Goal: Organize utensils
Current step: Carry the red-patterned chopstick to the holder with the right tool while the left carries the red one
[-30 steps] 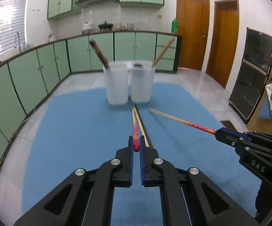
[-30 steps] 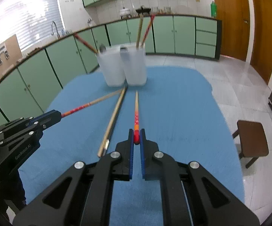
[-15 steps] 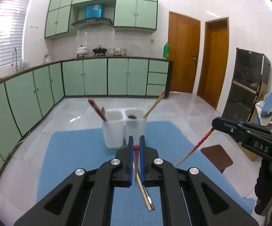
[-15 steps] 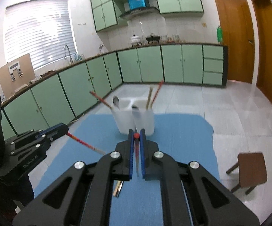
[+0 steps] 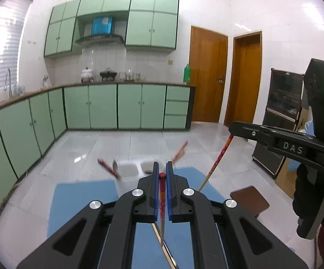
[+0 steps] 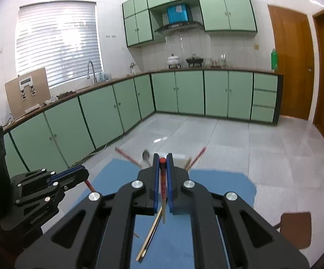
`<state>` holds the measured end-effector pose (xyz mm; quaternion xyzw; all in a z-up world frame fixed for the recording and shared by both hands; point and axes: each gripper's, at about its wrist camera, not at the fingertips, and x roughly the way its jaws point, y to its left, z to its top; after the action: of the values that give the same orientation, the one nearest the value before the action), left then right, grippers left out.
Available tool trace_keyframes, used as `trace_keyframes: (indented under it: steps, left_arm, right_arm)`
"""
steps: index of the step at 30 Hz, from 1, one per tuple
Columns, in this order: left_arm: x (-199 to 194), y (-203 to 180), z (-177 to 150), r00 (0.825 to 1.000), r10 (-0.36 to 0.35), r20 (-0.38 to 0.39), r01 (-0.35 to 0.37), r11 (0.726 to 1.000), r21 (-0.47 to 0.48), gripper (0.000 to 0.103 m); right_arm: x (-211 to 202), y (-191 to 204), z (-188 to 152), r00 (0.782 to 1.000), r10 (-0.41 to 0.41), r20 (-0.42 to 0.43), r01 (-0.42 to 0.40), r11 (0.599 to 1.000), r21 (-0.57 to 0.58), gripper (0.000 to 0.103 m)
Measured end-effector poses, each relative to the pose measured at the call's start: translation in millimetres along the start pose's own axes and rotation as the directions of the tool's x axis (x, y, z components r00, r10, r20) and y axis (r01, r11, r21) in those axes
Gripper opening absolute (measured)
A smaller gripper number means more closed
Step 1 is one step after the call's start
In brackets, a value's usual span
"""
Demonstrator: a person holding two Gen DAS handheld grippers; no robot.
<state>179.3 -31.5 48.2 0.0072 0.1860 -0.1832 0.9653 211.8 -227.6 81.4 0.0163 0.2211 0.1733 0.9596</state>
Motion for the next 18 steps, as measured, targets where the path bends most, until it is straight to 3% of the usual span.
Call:
trace_keyframes:
  steps: [10, 14, 18]
  left_arm:
    - [33.7, 14.0, 86.9, 0.987, 0.051, 0.152, -0.056, 0.998, 0.029, 0.006]
    - [63.6, 25.4, 102.5, 0.983, 0.081, 0.164, -0.084, 0.996, 0.014, 0.006]
    - [97.8, 35.9, 96.4, 0.986, 0.101, 0.130, -0.103, 0.995, 0.008, 0.006]
  right_arm:
    - [41.6, -14.5, 71.9, 0.993, -0.057, 0.103, 0.060, 0.998, -0.026, 0.005]
    - [73.9, -24.6, 80.9, 0.991, -0.087, 0.105, 0.090, 0.995, -0.029, 0.005]
    - [107.3, -39.6, 76.6, 0.993, -0.094, 0.073, 0.095, 0.995, -0.004, 0.005]
